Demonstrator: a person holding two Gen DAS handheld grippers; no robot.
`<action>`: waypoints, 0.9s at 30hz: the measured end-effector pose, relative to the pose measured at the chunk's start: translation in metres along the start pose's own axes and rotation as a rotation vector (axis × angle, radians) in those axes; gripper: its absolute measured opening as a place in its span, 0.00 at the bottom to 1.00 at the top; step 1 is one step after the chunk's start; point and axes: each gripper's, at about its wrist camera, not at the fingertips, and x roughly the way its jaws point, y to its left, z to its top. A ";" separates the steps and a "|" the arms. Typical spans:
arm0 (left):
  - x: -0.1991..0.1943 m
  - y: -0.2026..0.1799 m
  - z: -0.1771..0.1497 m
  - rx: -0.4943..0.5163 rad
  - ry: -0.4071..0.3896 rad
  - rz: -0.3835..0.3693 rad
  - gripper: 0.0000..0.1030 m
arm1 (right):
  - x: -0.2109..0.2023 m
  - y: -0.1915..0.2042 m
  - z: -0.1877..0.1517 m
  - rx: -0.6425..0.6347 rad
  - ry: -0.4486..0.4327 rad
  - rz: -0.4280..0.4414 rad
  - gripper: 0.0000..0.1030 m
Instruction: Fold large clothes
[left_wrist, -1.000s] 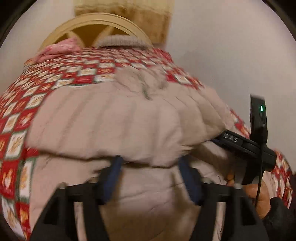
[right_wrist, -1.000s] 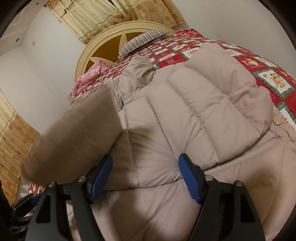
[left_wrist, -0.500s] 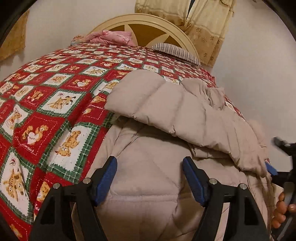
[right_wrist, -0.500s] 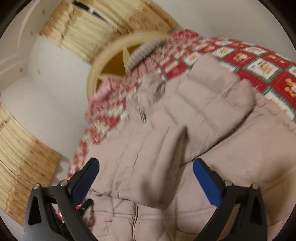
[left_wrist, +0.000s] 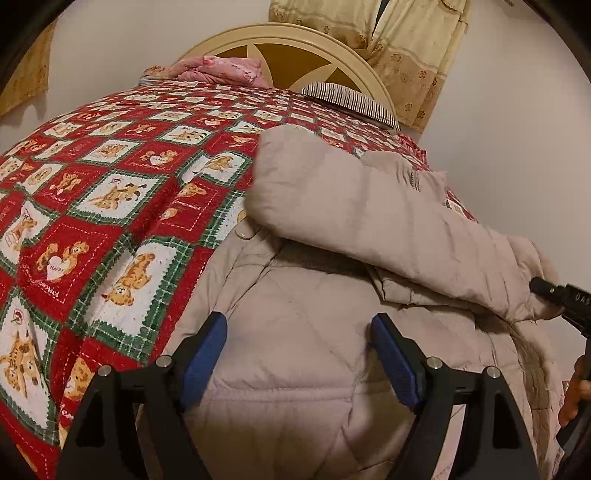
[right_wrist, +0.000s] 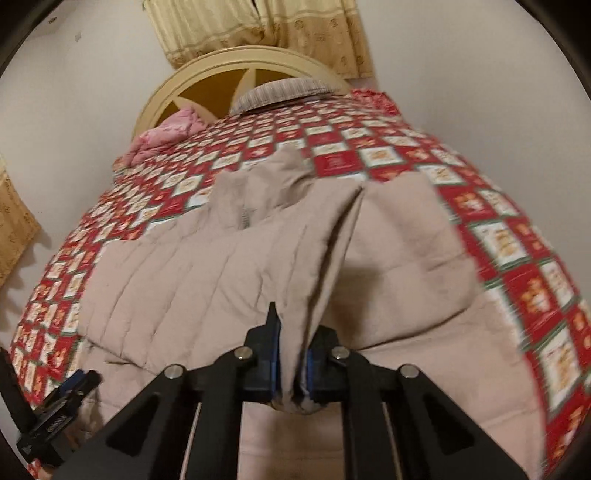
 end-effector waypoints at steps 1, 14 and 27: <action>0.001 0.000 0.000 0.002 0.001 0.003 0.78 | 0.003 -0.006 0.000 -0.010 0.011 -0.018 0.14; -0.041 -0.028 0.021 0.181 -0.050 0.073 0.78 | -0.001 -0.047 -0.030 0.010 -0.027 -0.202 0.71; 0.031 -0.085 0.135 0.312 -0.079 0.203 0.79 | 0.040 0.025 -0.003 -0.189 0.049 -0.066 0.45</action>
